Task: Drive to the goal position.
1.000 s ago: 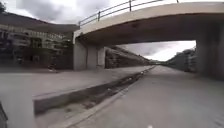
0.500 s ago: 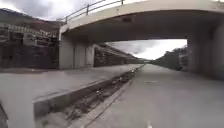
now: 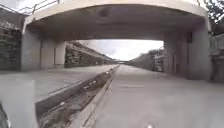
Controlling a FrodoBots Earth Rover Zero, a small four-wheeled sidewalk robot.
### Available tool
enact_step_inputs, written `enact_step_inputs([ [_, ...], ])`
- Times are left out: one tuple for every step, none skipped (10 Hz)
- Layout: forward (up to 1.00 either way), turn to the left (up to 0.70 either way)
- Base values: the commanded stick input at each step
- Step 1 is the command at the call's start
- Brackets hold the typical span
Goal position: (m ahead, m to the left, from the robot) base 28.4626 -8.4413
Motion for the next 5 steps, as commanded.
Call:
enact_step_inputs([
  [0.00,0.00],
  [0.00,0.00],
  [0.00,0.00],
  [0.00,0.00],
  [0.00,-0.45],
])
